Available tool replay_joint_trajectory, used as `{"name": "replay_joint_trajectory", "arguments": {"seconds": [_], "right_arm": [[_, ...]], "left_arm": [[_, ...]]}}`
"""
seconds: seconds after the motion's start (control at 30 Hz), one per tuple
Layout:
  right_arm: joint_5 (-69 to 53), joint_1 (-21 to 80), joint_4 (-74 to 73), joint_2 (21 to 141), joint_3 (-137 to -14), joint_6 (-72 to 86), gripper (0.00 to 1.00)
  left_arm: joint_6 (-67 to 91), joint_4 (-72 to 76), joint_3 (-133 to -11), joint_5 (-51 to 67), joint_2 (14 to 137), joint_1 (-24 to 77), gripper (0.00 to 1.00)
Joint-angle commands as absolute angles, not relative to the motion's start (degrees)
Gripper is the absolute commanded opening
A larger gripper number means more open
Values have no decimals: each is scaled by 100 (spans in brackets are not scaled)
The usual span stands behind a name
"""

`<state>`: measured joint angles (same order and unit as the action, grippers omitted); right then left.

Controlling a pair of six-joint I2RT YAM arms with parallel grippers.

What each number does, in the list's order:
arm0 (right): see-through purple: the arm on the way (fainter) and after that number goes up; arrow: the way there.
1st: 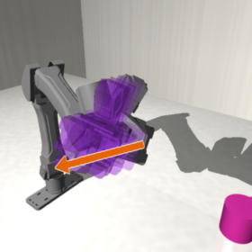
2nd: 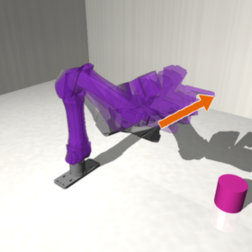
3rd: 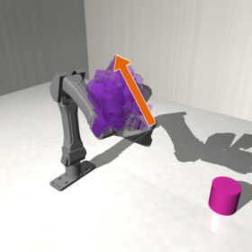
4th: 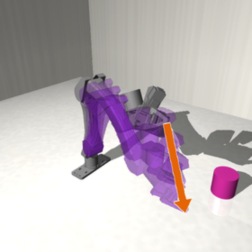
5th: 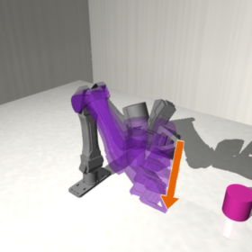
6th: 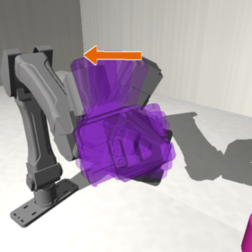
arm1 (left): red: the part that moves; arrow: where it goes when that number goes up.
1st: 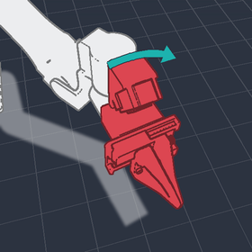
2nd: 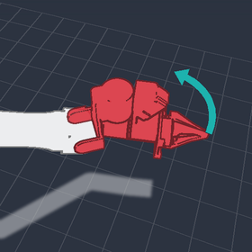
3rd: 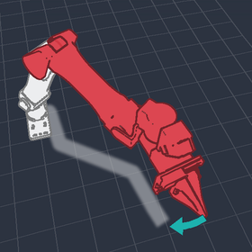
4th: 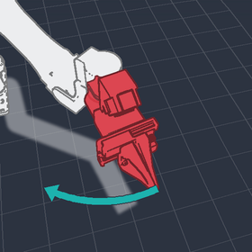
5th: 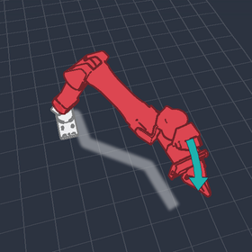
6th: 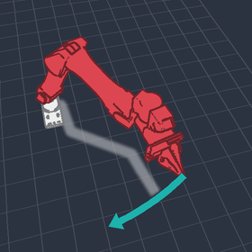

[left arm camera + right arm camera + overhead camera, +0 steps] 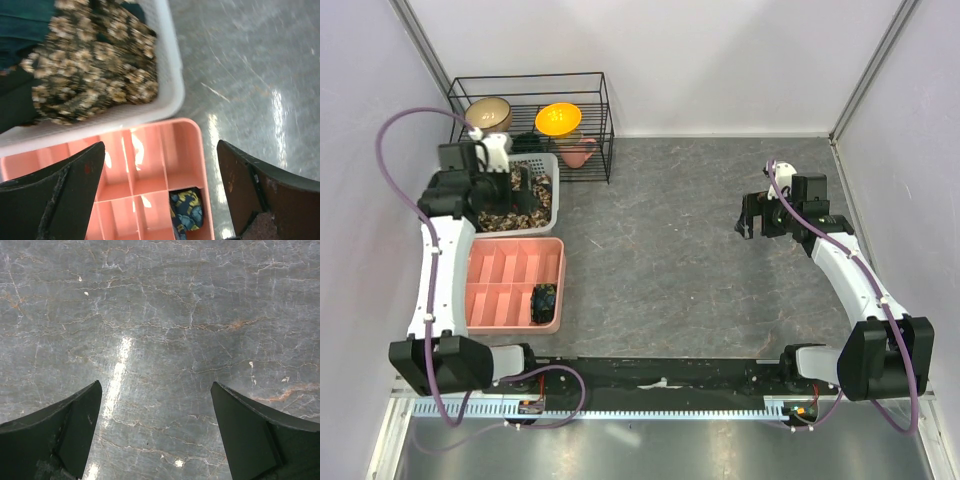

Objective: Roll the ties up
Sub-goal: Pick up the tie from the bin.

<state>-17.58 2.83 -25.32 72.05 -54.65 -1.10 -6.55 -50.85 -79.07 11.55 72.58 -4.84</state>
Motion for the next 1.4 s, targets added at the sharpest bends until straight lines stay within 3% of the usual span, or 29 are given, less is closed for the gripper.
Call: {"name": "replay_joint_trajectory", "arguments": {"seconds": [0.0,0.27,0.83,1.37], "right_arm": [[-2004,281,-2549,7242,-5598,-202,98],[-2206,273,-2681,7471,-5774,-220,98],[-2294,281,-2733,7919,-5862,-211,98],[-2276,273,-2742,8138,-5915,-220,98]], "left_arm": [[-808,-4966,-8568,1834,7689,-1185,100],[-1643,-5019,-9088,1530,9165,-1608,100],[-2715,-4544,-10133,1213,11047,-1652,100],[-2856,-4720,-9545,2065,11109,-1652,93]]}}
